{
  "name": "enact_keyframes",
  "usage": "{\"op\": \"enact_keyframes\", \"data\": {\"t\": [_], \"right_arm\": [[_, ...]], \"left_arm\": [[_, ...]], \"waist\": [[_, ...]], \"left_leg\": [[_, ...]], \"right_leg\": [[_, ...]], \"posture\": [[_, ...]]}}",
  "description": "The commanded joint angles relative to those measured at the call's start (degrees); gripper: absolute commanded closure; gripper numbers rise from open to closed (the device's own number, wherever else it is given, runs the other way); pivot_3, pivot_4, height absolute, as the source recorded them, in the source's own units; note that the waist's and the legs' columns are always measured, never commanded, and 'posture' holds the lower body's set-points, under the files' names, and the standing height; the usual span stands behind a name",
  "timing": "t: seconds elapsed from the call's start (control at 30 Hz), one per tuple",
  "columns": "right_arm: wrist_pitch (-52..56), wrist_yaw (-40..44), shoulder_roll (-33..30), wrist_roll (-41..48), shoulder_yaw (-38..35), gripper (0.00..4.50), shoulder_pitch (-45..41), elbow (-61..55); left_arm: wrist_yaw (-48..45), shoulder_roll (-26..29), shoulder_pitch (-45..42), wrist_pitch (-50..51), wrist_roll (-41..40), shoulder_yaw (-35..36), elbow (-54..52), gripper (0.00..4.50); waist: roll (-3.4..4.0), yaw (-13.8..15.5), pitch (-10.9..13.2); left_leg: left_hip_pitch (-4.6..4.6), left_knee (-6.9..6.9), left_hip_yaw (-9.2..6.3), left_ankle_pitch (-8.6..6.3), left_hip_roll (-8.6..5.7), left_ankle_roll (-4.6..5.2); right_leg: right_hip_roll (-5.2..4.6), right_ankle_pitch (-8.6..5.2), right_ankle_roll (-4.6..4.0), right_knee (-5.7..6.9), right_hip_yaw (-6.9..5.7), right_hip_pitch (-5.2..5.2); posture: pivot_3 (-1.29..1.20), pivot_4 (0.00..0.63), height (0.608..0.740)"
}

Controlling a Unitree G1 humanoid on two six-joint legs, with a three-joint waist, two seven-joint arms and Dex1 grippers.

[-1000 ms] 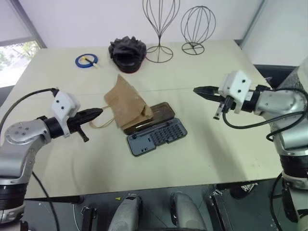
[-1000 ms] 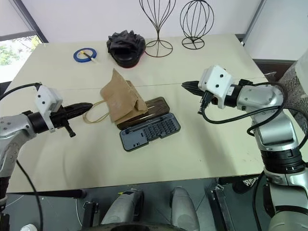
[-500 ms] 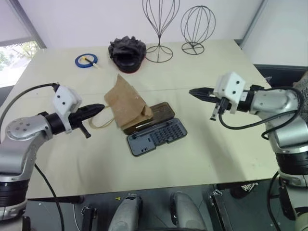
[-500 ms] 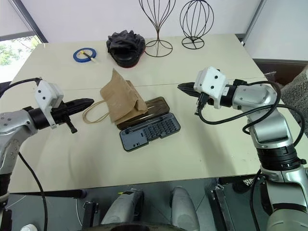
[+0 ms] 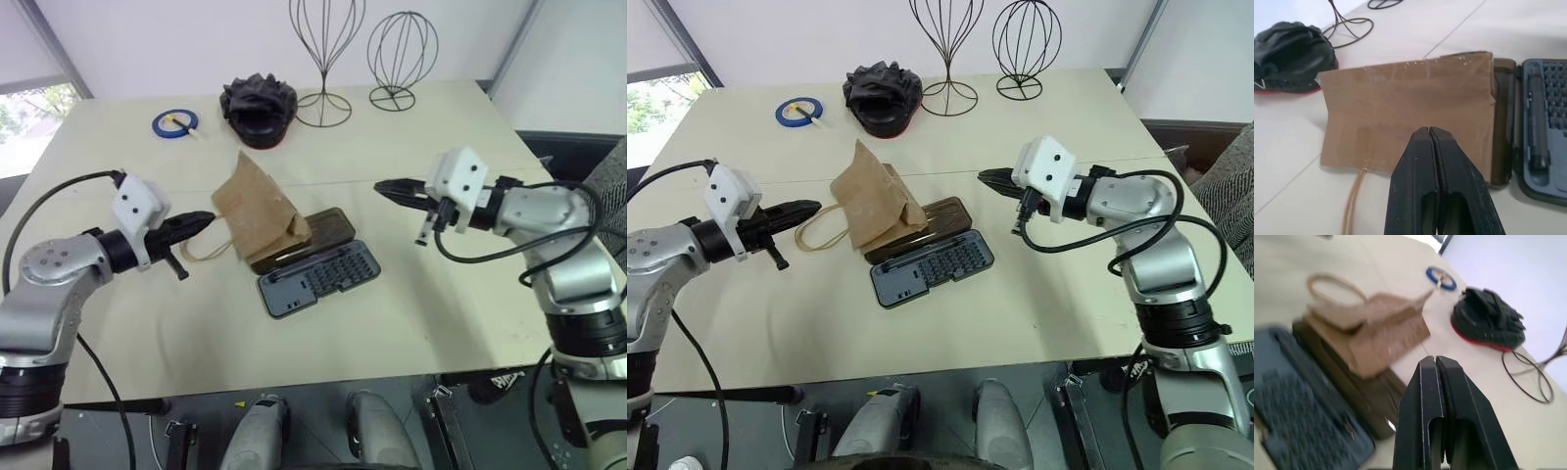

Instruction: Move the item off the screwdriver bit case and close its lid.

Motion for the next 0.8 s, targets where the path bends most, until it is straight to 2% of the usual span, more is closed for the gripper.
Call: {"op": "enact_keyframes", "data": {"t": [0.03, 0.1, 0.23, 0.5, 0.8], "right_arm": [[5.26, -4.95, 4.48, 0.04, 2.16, 3.14, -1.54, -1.89], [7.13, -6.67, 6.75, -1.23, 4.22, 2.21, -0.88, -1.58], [12.49, -9.39, 10.56, -0.28, 5.66, 0.07, -0.21, -2.33], [28.1, -21.07, 24.13, 2.81, 3.49, 0.02, -3.87, 0.62], [28.63, -23.39, 29.39, 1.9, 6.33, 0.02, -6.31, 6.67]], "left_arm": [[0.94, -0.84, -0.87, -2.17, 0.91, 0.59, 0.79, 4.5], [1.3, -1.47, -0.81, -2.75, 1.32, 0.42, 1.23, 4.5], [2.05, -2.49, -0.84, -3.63, 2.08, 0.41, 1.84, 4.5], [3.88, -4.8, 0.69, -4.51, 3.26, -0.06, 0.72, 4.5], [5.23, -5.52, 1.54, -4.99, 4.39, -0.61, 0.17, 4.5]], "waist": [[0.0, 0.11, 0.0], [0.0, 0.2, 0.0], [0.0, 0.29, 0.0], [0.01, 0.0, -0.01], [0.01, 0.02, -0.01]], "left_leg": [[0.0, 0.0, -0.04, 0.0, 0.0, 0.0], [-0.01, 0.0, -0.05, 0.0, -0.01, 0.0], [-0.03, 0.01, -0.06, 0.0, -0.02, -0.01], [-0.03, -0.02, -0.09, 0.01, -0.03, -0.01], [-0.03, -0.03, -0.08, 0.01, -0.08, -0.01]], "right_leg": [[0.0, 0.01, -0.01, 0.0, 0.0, -0.01], [0.0, 0.01, -0.02, 0.01, 0.0, -0.02], [-0.01, 0.02, -0.01, 0.01, 0.0, -0.04], [-0.01, 0.04, -0.04, 0.06, 0.01, -0.11], [0.01, 0.05, -0.05, 0.08, 0.01, -0.12]], "posture": [[0.0, 0.15, 0.74], [0.0, 0.15, 0.74], [0.0, 0.15, 0.74], [0.0, 0.15, 0.74], [0.0, 0.15, 0.74]]}}
